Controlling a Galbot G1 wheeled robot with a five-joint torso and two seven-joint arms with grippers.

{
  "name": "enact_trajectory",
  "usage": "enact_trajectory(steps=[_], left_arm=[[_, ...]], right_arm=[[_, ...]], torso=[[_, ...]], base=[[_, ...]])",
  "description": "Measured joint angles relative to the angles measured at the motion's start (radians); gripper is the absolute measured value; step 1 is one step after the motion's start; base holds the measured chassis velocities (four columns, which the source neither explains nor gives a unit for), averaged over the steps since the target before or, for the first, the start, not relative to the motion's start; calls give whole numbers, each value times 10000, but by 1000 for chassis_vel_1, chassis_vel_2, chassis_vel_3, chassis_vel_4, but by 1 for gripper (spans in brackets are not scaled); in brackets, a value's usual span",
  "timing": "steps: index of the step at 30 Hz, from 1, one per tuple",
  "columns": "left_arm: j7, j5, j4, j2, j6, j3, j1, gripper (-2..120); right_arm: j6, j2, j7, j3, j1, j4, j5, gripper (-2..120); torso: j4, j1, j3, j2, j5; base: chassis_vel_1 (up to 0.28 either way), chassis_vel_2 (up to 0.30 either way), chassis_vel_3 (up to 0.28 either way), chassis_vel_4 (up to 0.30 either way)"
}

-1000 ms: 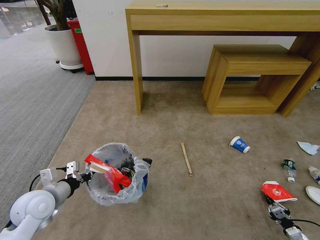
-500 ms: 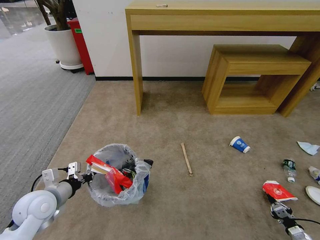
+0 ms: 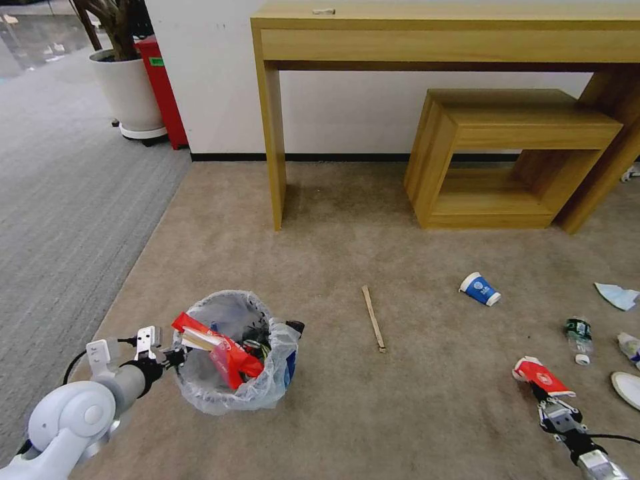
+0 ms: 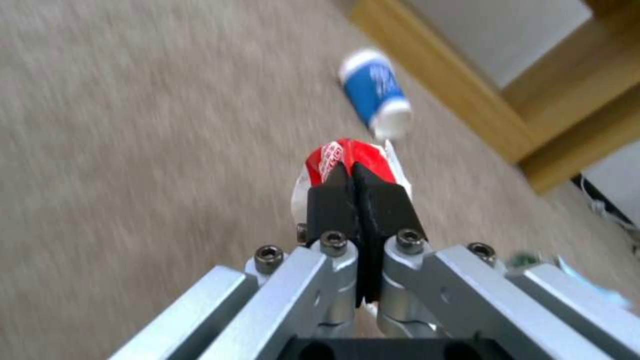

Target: Pick up the trash bin and place the garbage on the floor into it.

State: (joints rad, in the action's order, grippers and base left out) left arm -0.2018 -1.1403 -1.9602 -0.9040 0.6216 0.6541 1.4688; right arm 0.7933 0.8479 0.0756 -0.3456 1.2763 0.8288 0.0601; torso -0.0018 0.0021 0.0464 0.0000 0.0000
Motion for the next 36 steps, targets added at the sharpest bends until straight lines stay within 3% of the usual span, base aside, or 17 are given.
enact_trajectory(steps=[17,20,36], left_arm=[[-30,244,132,7,-8,-406,-63,0],[-47,288,70,21,-4,-527,-58,0],[-80,468,-47,172,22,-799,-6,0]], right_arm=[[-512,-608,73,-169,563,2784,1163,0],[-753,-781,84,-206,725,3880,1388,0],[-1255,-1646,226,357,410,5986,2226,0]], torso=[[0,0,1,0,1],[2,0,1,0,-4],[1,1,0,0,0]], base=[[0,0,0,0],[0,0,0,0],[0,0,0,0]])
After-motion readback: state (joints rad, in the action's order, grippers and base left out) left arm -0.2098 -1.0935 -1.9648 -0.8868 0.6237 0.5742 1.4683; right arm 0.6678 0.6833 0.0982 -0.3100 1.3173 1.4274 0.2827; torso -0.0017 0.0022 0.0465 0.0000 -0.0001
